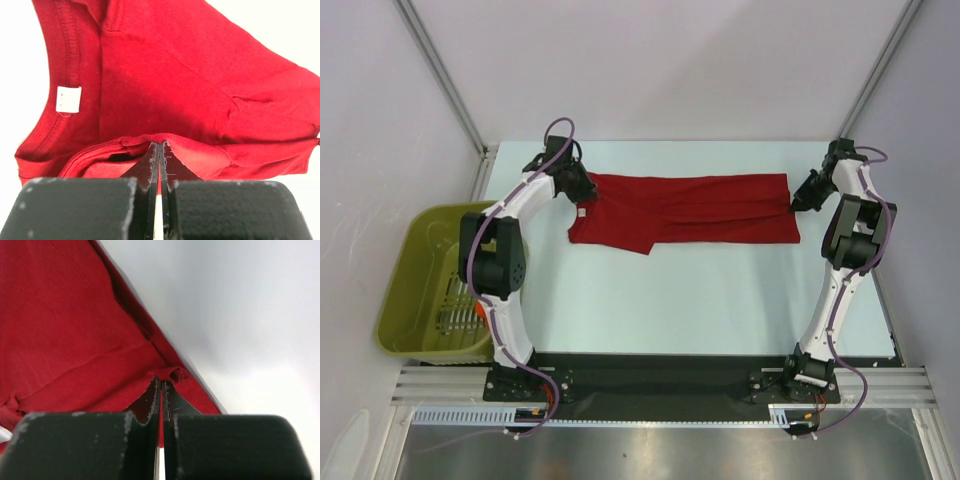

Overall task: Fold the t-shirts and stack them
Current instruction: Fold the tshirt

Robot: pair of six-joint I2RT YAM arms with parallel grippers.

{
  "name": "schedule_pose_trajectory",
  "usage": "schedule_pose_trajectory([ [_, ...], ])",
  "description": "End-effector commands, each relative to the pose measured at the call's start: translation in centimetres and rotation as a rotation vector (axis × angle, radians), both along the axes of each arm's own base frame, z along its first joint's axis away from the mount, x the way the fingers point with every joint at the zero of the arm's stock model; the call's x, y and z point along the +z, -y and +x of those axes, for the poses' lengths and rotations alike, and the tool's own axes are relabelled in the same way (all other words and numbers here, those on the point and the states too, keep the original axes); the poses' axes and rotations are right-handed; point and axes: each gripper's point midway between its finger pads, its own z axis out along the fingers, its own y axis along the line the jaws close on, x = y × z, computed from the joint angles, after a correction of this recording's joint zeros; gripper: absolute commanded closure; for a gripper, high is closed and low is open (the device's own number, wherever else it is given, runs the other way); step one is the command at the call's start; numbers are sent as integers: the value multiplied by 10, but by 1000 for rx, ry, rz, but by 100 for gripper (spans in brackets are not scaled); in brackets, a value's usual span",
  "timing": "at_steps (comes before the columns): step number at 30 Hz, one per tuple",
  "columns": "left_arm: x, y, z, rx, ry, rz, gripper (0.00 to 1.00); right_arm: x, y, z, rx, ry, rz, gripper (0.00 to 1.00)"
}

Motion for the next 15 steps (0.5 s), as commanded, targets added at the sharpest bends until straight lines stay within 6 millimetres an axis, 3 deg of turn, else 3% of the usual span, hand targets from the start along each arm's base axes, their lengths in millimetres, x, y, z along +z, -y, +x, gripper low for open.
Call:
schedule_pose_trajectory([
  [1, 15, -9, 16, 45, 36, -12, 100, 5, 3, 8, 17, 20, -6, 100],
  [10, 15, -13, 25, 71, 36, -11, 100, 4, 3, 13, 24, 26, 4, 100],
  [15, 9, -10, 31, 59, 26, -22, 100, 12, 6, 25, 23, 68, -6, 100],
])
